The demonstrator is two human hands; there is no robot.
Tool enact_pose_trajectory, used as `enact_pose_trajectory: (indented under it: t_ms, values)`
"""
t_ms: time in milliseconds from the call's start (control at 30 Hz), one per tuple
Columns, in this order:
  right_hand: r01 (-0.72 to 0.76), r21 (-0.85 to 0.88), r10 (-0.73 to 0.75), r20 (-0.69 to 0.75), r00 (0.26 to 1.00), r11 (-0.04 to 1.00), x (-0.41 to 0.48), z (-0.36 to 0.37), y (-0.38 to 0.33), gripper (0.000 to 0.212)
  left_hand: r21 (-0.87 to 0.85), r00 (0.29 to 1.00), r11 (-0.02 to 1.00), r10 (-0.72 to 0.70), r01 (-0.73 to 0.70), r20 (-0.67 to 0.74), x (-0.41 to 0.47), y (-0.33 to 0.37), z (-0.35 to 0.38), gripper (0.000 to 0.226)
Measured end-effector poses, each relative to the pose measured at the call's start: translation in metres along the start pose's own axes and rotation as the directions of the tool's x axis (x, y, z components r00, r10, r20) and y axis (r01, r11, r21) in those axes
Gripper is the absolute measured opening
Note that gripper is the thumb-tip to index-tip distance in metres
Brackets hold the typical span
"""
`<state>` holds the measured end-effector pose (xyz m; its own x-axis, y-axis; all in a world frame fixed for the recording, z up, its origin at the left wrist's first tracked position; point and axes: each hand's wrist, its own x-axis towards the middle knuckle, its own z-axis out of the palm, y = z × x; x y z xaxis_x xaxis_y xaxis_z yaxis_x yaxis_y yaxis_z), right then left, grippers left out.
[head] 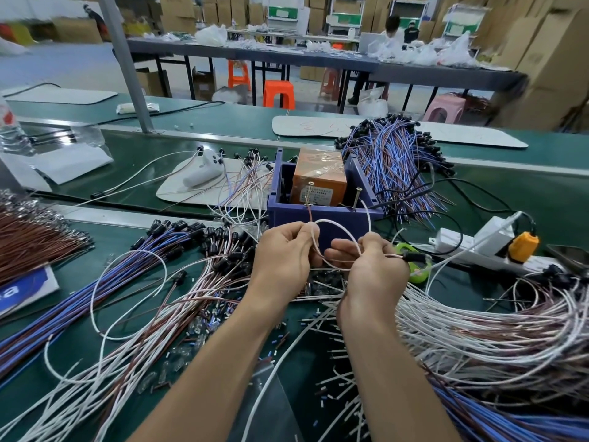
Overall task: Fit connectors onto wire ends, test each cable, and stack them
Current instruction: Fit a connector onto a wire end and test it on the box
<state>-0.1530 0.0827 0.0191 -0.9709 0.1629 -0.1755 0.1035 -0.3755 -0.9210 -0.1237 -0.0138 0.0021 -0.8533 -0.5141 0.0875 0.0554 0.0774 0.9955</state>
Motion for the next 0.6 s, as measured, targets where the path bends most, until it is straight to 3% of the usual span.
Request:
enact_pose_trajectory:
  t_ms: [600]
  values:
    - [-0.025, 0.016, 0.026, -0.025, 0.999, 1.000, 0.0025, 0.0009, 0.0013, 0.016, -0.004, 1.000, 1.000, -0.011, 0.011, 0.022, -0.0014, 0.0049, -0.0007, 0.050]
